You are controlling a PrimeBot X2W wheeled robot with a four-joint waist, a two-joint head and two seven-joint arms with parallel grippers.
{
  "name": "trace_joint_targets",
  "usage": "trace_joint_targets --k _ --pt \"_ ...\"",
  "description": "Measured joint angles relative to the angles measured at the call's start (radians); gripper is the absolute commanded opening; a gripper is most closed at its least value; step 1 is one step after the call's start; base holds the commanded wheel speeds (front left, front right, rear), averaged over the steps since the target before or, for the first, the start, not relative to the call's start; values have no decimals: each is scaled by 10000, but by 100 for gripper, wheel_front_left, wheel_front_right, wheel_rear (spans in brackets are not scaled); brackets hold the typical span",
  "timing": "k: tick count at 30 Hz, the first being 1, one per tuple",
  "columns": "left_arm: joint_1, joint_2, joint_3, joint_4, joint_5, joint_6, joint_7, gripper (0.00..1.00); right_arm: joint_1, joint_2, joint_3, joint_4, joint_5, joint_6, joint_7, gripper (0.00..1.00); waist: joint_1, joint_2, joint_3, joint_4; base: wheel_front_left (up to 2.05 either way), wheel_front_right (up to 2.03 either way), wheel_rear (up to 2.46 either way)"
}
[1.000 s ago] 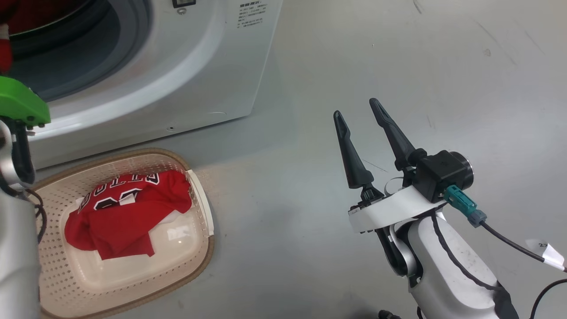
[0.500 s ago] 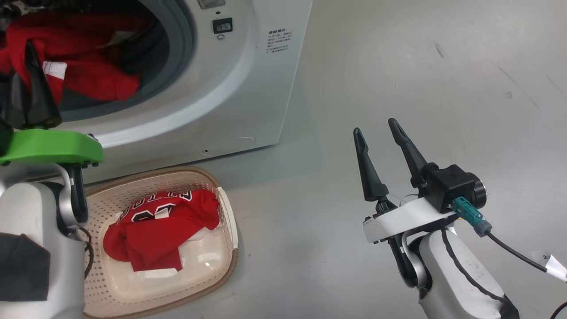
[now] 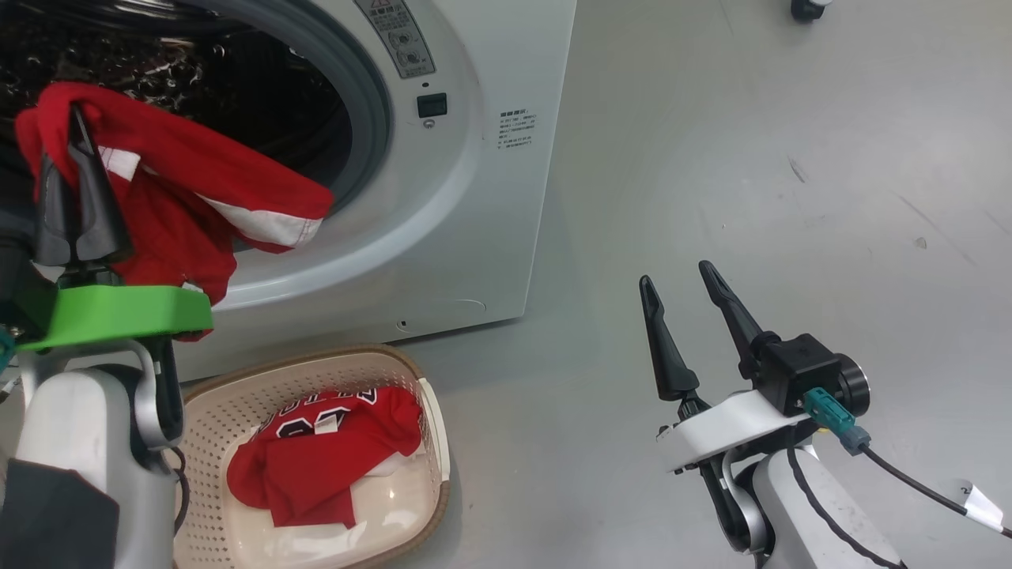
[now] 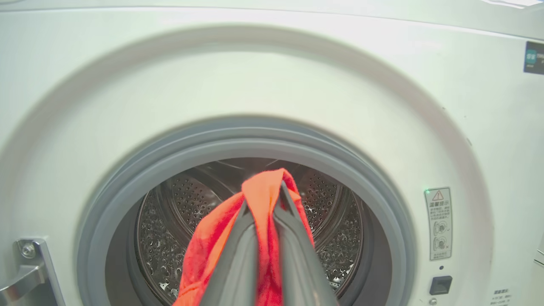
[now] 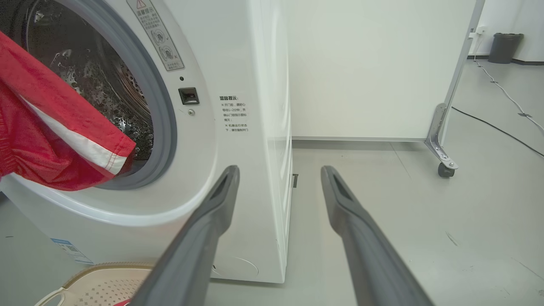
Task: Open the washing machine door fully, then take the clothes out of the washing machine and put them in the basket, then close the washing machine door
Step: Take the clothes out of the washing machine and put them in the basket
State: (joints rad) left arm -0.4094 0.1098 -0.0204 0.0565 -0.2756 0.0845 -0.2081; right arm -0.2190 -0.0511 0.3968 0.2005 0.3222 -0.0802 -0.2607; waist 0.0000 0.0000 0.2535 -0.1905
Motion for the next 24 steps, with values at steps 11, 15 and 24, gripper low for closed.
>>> trace_joint_targets --k 11,15,24 --pt "874 -4 -161 -1097 207 46 -2 0 498 0 -33 107 -82 88 2 100 0 0 -805 151 0 0 0" --pt "1303 -29 -280 -1331 217 75 136 0 576 2 -61 104 -130 117 2 100 0 0 -919 164 0 0 0" --pt "2703 -309 -454 -1185 153 161 748 0 595 2 -75 -29 -186 176 0 100 0 0 -840 135 0 0 0"
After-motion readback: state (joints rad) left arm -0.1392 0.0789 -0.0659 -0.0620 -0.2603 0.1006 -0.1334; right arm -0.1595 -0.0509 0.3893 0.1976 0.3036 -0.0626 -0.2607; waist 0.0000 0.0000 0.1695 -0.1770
